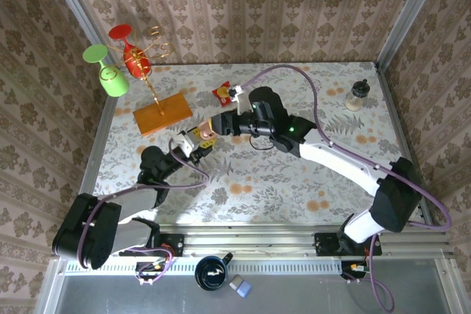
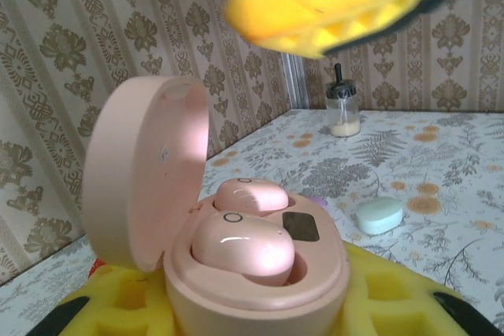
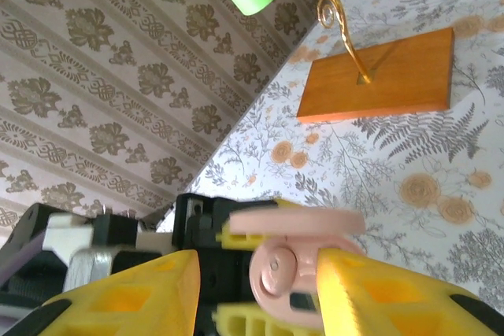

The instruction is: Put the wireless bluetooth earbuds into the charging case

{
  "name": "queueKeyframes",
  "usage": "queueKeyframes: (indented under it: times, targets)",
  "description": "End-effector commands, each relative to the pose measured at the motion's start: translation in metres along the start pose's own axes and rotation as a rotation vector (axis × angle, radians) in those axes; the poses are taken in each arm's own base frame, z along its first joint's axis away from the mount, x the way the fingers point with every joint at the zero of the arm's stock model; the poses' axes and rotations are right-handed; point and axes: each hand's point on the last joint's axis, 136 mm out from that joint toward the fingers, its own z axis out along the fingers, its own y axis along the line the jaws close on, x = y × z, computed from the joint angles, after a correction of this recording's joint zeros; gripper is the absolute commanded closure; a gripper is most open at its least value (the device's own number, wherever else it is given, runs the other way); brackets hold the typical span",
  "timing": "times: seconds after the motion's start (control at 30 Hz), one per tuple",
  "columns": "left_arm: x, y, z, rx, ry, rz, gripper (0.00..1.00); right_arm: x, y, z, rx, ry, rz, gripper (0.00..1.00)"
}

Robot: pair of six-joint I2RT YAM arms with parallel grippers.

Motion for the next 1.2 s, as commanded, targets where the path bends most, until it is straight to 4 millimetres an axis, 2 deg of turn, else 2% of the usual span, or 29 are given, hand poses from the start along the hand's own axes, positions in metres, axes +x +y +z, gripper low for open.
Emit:
queueKeyframes:
  times: [0.0,0.13,0.3,0.53,0.83,0.97,1.13,1.17]
  targets:
    - [0.002,-0.004,-0.003,0.022,0.015,0.044,0.74,-0.003,0.004,0.012,-0.009,0.023,-0.028,0.55]
    - [0.000,-0.005,-0.004,0.027,0.018,0.053,0.74,-0.009,0.009,0.021,-0.033,0.026,-0.036,0.55]
    - [0.000,-0.003,-0.006,0.016,0.034,0.063,0.73,0.001,0.001,0.036,-0.019,0.079,-0.033,0.55]
    - [-0.005,0.004,-0.010,-0.030,0.034,0.050,0.73,0.017,-0.004,0.034,-0.022,0.100,-0.005,0.55]
    - [-0.013,0.009,-0.007,-0.042,-0.002,0.007,0.73,0.007,-0.006,0.004,0.011,0.012,0.005,0.54]
    - [-0.024,0.005,-0.004,-0.003,-0.063,-0.041,0.73,0.000,-0.005,-0.017,-0.031,-0.046,0.071,0.48]
    - [-0.036,0.003,-0.001,0.031,-0.126,-0.098,0.73,0.002,-0.009,-0.042,-0.044,-0.099,0.114,0.42]
    - [-0.039,-0.004,0.000,0.073,-0.130,-0.100,0.74,0.003,-0.009,-0.046,-0.064,-0.101,0.135,0.41]
